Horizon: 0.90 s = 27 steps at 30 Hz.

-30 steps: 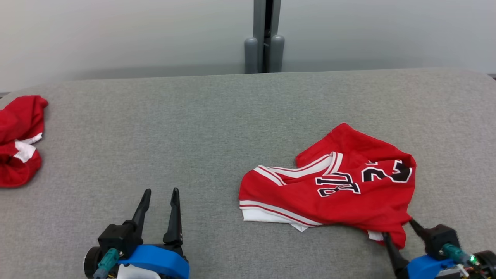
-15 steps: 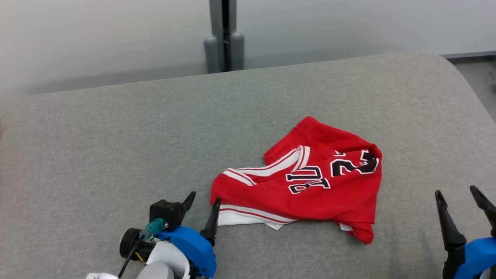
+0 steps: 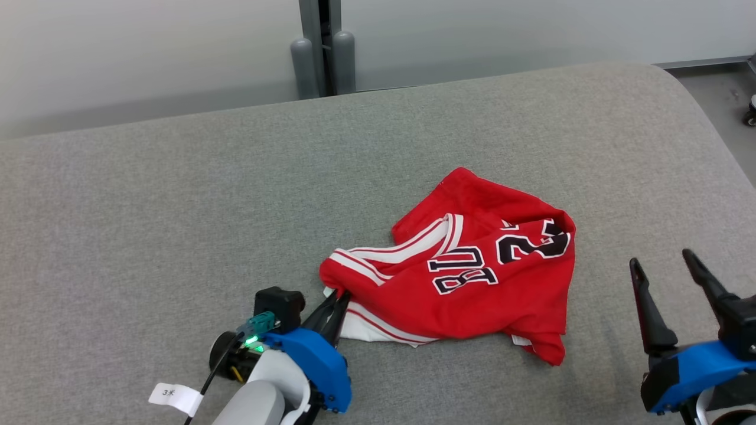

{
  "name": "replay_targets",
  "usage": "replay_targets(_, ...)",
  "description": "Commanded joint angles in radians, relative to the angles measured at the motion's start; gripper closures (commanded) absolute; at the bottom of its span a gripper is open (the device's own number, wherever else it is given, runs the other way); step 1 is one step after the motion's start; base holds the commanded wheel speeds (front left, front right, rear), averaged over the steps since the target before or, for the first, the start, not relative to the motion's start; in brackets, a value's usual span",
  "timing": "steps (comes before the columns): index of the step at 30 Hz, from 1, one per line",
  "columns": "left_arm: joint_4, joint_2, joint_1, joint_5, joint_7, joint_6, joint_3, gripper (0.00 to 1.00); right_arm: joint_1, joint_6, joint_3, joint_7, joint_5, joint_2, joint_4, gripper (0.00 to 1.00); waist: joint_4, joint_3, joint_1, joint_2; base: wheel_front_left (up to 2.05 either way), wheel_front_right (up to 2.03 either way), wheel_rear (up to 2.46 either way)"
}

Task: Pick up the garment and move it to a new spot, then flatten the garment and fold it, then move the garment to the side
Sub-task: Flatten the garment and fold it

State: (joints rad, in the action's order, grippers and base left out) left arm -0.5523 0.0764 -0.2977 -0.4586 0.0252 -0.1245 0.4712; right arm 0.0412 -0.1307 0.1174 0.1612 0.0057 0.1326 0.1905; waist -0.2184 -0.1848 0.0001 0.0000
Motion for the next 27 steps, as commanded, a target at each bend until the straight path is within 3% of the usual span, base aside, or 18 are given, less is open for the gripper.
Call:
replay_targets(1, 0.015, -0.001, -0.027, -0.008, -0.016, -0.009, 0.023, 1.00, -0.024, 0.000, 0.008, -0.019, -0.018, -0.005, -0.008, 0.00, 0.007, 0.001, -0.0001, 0.0000, 0.00, 0.00, 0.00)
replay_targets(8, 0.112, -0.001, -0.071, -0.012, -0.127, -0.006, 0.072, 1.00, -0.067, 0.000, 0.051, -0.090, -0.041, -0.046, -0.058, 0.00, 0.039, 0.021, -0.0001, 0.0000, 0.00, 0.00, 0.00)
replay_targets(12, 0.212, -0.001, -0.093, 0.024, -0.186, 0.025, 0.069, 1.00, -0.070, 0.000, 0.071, -0.130, -0.057, -0.066, -0.084, 0.00, 0.056, 0.036, -0.0001, 0.0000, 0.00, 0.00, 0.00)
replay_targets(17, 0.390, 0.014, -0.087, 0.081, -0.210, 0.104, 0.059, 1.00, -0.061, 0.000, 0.087, -0.170, -0.063, -0.079, -0.119, 0.00, 0.077, 0.053, -0.0001, 0.0000, 0.00, 0.00, 0.00)
replay_targets(20, 0.507, 0.038, -0.063, 0.122, -0.187, 0.174, 0.042, 1.00, -0.057, 0.000, 0.089, -0.190, -0.063, -0.082, -0.141, 0.00, 0.086, 0.060, -0.0001, 0.0000, 0.00, 0.00, 0.00)
replay_targets(21, 0.507, 0.038, -0.063, 0.122, -0.187, 0.174, 0.042, 1.00, -0.057, 0.000, 0.089, -0.190, -0.063, -0.082, -0.141, 0.00, 0.086, 0.060, -0.0001, 0.0000, 0.00, 0.00, 0.00)
replay_targets(27, 0.707, 0.081, 0.019, 0.181, -0.085, 0.299, 0.018, 1.00, -0.063, 0.000, 0.085, -0.214, -0.030, -0.082, -0.174, 0.00, 0.091, 0.057, -0.0001, 0.0000, 0.00, 0.00, 0.00)
